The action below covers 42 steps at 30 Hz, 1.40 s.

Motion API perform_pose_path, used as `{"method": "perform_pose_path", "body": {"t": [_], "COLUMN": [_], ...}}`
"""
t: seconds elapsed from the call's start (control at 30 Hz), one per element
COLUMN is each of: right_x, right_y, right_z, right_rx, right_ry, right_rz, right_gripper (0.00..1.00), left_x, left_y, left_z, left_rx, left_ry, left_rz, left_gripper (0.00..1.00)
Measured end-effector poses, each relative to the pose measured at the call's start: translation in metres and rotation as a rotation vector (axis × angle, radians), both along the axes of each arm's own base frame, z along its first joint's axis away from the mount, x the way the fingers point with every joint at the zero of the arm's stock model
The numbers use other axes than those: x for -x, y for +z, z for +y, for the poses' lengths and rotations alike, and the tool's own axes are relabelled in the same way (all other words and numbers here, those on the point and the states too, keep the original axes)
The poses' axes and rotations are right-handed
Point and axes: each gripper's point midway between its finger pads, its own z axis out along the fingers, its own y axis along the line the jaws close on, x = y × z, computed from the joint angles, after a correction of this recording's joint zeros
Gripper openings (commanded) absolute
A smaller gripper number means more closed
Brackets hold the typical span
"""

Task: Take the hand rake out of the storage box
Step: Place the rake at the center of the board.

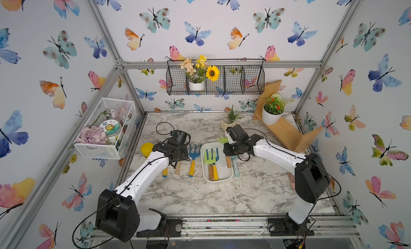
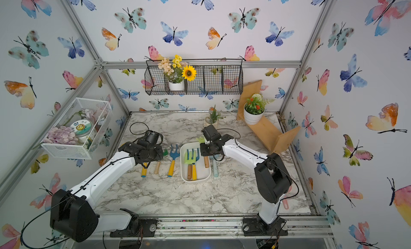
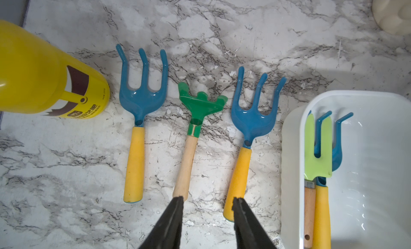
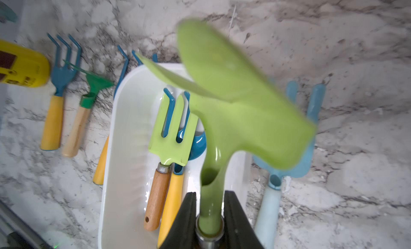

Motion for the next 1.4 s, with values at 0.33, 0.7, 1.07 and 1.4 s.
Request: {"method": "perform_pose_path", "body": {"t": [0.33, 0.7, 1.07, 1.4], "right_x": [-0.014, 0.001, 0.008, 0.009], "right_y": [-0.007, -0.035, -0.077, -0.095], "right_z": [-0.081, -0.116, -0.115, -0.115], "right_rx": [-0.179, -0.254, -0.241, -0.236], "right_ry": [-0.009, -0.012, -0.009, -0.013], "right_rz": [0.091, 0.193, 0.293, 0.321], "right_gripper": [0.18, 0.19, 0.19, 0.19], "left_x": [0.000, -0.001, -0.006, -0.007], "left_y": [-0.001, -0.005, 0.003, 0.001], "left_z": [0.000, 0.000, -0.003, -0.004], "left_rx": [-0.002, -0.006, 0.003, 0.001], "left_ry": [0.000, -0.001, -0.003, -0.004], "left_rz": [0.004, 0.018, 0.004, 0.009], "left_gripper": [0.42, 0.42, 0.42, 0.42]}}
